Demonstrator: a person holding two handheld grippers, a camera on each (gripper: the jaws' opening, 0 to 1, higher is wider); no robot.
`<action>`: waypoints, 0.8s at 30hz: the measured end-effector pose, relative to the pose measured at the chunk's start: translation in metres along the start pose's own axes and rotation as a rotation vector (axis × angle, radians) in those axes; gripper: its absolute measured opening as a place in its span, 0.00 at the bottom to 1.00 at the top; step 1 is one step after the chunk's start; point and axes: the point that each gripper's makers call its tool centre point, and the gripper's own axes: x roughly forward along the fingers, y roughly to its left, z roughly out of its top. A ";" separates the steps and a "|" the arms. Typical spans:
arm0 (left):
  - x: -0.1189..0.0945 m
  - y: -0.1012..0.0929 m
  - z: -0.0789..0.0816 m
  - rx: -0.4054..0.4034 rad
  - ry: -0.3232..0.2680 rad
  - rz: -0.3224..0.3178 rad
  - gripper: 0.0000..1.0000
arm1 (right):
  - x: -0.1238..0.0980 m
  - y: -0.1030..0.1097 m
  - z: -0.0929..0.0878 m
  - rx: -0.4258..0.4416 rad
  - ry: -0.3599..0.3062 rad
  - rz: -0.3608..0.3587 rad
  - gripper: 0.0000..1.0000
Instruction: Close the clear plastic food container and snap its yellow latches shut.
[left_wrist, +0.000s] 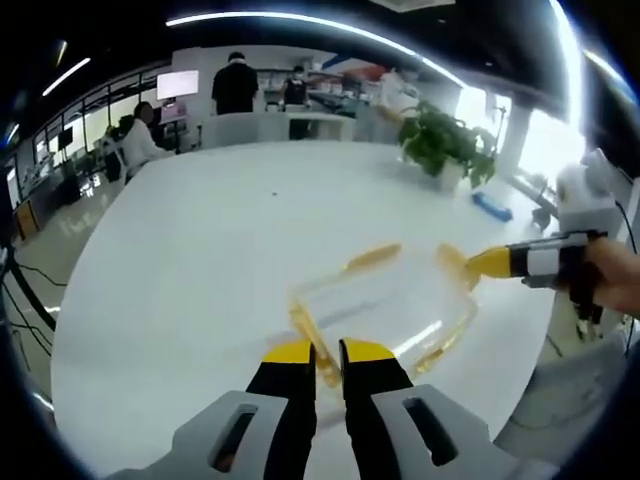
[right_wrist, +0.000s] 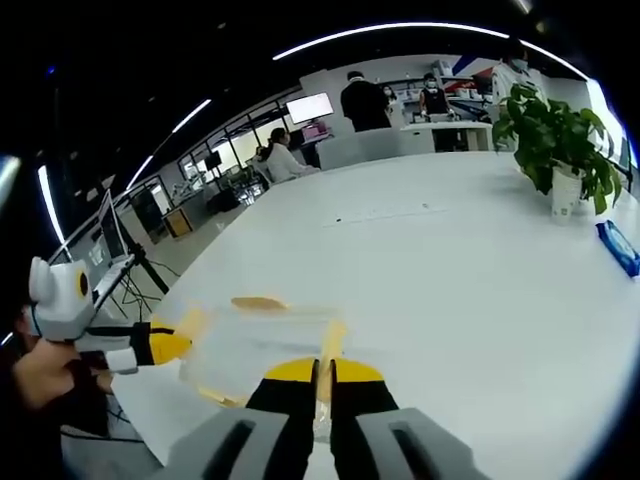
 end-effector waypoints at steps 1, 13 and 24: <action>0.000 0.000 -0.001 -0.003 -0.001 0.000 0.05 | 0.000 0.000 -0.001 -0.003 0.004 -0.001 0.00; 0.005 -0.001 -0.006 -0.020 0.015 -0.005 0.05 | 0.002 -0.003 -0.006 -0.002 0.008 -0.020 0.00; 0.006 0.000 -0.008 -0.034 0.000 -0.011 0.05 | 0.003 -0.002 -0.006 -0.003 0.002 -0.022 0.00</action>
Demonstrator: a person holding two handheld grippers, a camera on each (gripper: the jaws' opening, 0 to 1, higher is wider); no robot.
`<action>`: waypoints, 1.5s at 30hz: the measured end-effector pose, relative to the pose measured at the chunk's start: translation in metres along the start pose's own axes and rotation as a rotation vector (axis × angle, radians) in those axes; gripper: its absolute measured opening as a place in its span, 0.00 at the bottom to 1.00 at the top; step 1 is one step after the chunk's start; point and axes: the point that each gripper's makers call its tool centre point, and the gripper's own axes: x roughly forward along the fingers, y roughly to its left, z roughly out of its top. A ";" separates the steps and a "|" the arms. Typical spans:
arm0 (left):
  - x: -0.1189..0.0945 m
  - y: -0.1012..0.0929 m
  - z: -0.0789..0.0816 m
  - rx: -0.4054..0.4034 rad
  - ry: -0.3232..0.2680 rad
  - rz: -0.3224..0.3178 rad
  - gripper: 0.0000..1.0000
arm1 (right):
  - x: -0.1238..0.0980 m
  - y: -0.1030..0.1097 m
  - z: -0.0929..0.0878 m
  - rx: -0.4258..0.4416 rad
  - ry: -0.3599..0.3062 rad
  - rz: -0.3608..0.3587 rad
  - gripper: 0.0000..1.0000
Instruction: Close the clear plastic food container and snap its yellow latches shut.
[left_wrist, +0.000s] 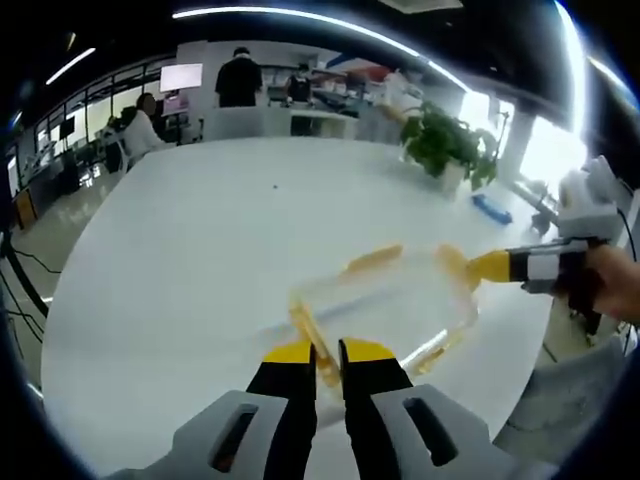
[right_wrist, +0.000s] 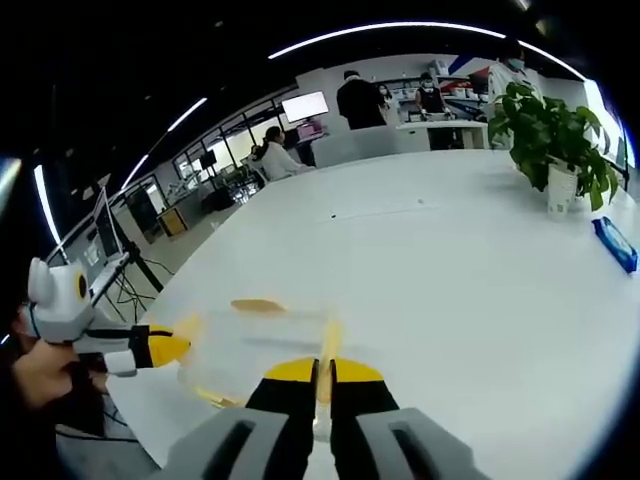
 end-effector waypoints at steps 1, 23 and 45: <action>0.000 0.000 0.000 -0.003 -0.003 -0.002 0.05 | 0.000 0.000 0.000 -0.001 0.001 0.001 0.00; -0.010 0.021 -0.008 -0.058 0.014 -0.011 0.23 | -0.009 -0.019 0.001 -0.012 -0.017 -0.070 0.00; 0.003 0.002 -0.012 -0.119 0.047 -0.095 0.26 | 0.011 -0.004 -0.010 0.054 0.055 0.057 0.19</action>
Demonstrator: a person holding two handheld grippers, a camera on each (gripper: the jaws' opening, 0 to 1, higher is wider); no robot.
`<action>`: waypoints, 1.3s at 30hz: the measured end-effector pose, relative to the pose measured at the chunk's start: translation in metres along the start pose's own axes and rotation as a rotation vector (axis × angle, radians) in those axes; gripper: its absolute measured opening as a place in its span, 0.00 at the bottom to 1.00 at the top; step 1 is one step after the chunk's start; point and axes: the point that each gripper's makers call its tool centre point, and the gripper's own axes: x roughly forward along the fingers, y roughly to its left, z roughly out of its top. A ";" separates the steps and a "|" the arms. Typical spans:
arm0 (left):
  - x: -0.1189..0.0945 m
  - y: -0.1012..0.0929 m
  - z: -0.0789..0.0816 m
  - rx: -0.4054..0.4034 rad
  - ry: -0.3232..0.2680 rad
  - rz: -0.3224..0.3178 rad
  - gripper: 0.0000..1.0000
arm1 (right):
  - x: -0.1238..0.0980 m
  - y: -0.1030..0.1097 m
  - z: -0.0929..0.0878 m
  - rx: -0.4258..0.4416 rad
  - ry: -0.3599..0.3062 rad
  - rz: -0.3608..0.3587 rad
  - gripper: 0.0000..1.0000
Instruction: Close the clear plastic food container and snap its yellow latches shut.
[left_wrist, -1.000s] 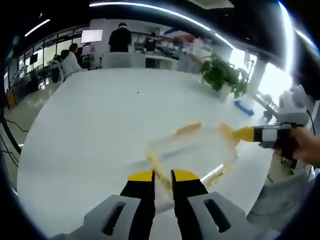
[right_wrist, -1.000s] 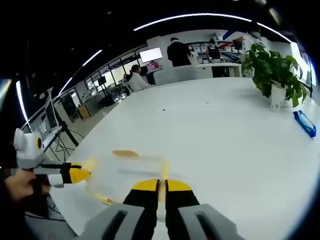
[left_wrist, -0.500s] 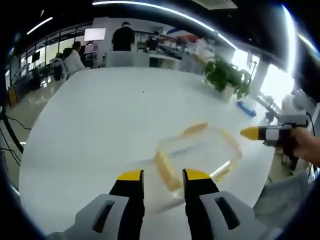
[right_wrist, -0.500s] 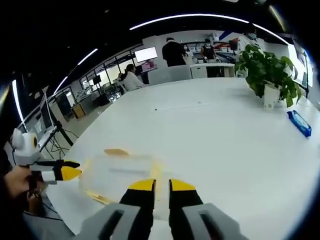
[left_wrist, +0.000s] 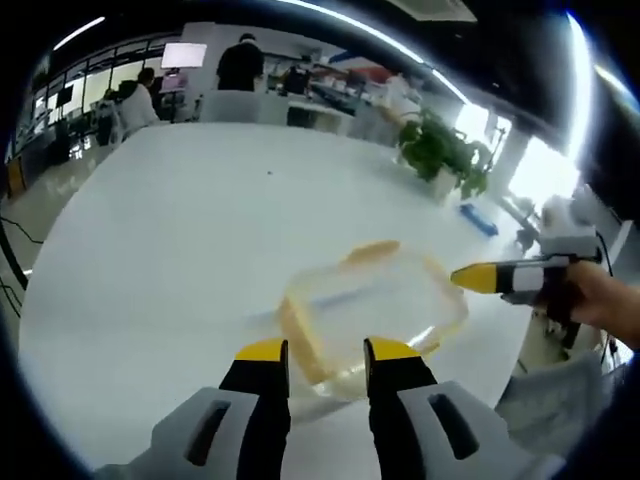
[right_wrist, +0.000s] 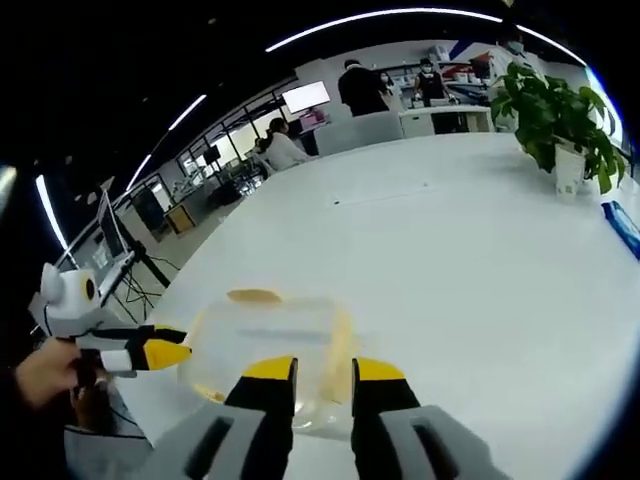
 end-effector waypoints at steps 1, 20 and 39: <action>0.001 -0.001 0.001 -0.007 -0.004 -0.007 0.27 | 0.001 0.001 -0.002 0.001 0.011 0.012 0.19; 0.007 -0.001 -0.001 -0.101 0.034 -0.027 0.29 | 0.012 0.002 -0.007 0.101 0.118 0.100 0.25; 0.021 0.004 0.006 -0.168 -0.047 -0.008 0.23 | 0.015 0.006 -0.010 0.138 0.152 0.095 0.23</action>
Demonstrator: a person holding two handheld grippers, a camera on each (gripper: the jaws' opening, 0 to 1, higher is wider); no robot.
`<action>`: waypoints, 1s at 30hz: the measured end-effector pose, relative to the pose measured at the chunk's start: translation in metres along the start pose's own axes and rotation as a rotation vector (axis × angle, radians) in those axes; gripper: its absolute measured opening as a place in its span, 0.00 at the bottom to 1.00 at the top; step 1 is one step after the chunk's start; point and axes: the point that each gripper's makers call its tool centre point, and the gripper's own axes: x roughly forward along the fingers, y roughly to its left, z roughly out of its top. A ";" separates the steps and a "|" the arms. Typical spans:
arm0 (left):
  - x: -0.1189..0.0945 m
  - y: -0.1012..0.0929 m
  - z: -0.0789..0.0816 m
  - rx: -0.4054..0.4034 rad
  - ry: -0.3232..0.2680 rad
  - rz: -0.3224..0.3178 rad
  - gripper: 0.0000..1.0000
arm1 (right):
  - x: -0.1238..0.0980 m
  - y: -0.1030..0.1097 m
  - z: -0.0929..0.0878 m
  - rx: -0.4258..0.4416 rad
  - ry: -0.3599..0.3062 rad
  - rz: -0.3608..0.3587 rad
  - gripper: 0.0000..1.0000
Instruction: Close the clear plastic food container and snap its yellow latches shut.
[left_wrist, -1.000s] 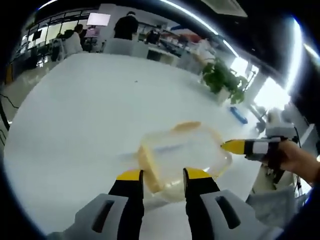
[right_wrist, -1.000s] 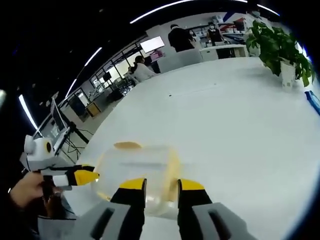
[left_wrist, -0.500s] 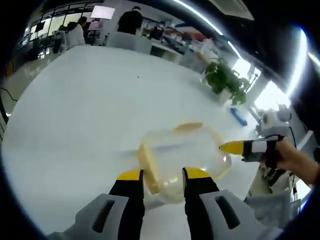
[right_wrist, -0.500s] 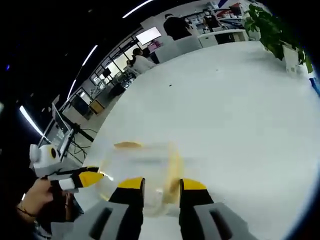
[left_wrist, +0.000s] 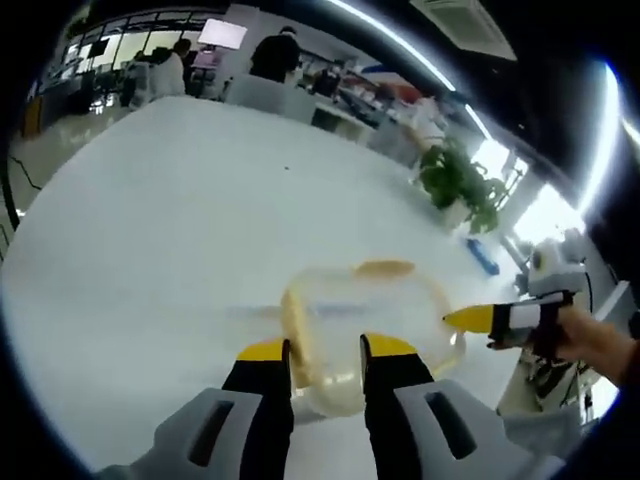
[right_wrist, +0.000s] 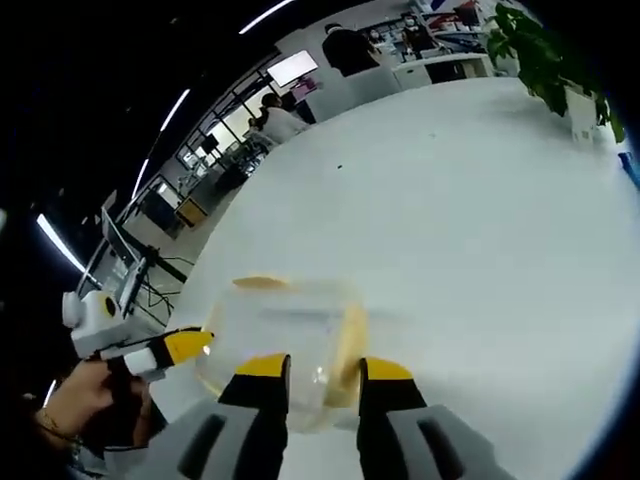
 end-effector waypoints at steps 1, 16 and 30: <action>0.001 0.001 0.000 0.006 0.004 -0.001 0.23 | 0.000 0.000 0.000 0.000 0.002 0.003 0.23; -0.005 0.005 0.005 0.021 0.004 0.020 0.22 | 0.006 -0.005 0.003 -0.007 0.092 0.050 0.21; -0.007 0.008 0.012 0.064 -0.050 0.067 0.24 | 0.013 0.002 0.011 -0.083 0.005 0.047 0.26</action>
